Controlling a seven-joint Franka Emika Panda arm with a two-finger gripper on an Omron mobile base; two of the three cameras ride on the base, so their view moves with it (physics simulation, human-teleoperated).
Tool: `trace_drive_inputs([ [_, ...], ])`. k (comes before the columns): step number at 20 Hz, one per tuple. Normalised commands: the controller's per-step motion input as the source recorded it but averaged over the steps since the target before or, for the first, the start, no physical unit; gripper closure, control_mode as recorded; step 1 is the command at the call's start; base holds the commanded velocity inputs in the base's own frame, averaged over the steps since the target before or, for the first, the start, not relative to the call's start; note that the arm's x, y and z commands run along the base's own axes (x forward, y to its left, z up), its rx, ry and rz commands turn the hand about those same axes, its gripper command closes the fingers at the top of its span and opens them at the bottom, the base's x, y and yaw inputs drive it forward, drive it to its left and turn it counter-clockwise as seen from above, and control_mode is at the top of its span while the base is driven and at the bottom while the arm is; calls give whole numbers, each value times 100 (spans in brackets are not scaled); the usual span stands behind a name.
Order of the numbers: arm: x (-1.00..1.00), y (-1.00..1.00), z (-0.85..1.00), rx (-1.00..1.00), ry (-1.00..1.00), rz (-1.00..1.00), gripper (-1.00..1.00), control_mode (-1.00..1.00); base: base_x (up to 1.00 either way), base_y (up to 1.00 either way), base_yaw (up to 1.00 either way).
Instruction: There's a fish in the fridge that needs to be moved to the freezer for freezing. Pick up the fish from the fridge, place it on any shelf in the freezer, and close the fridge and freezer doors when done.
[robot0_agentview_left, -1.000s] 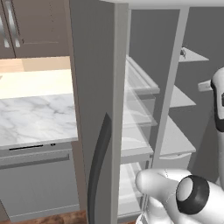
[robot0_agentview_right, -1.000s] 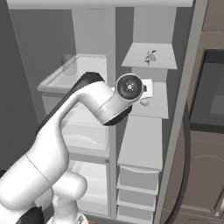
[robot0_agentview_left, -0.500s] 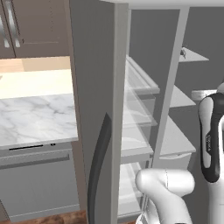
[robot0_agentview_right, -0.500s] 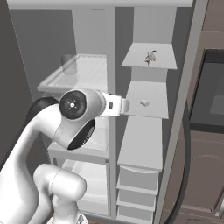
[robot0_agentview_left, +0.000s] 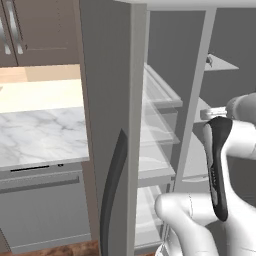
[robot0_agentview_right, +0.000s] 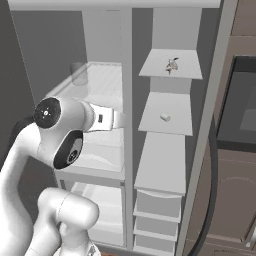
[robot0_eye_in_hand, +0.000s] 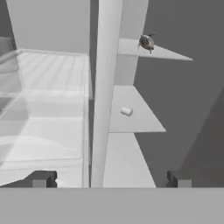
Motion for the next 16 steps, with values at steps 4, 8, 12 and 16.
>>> trace_drive_inputs([
  [4, -29, 39, 1, -4, 10, -8, -100, -100, 0, 0, 0],
  [8, -27, 34, 0, 0, 6, -5, -100, -100, 0, 0, 0],
  [12, -28, 4, 0, -1, 0, -1, -100, -100, 0, 0, 0],
  [16, -60, 0, 0, 0, 0, 0, -100, -100, 0, 0, 0],
])
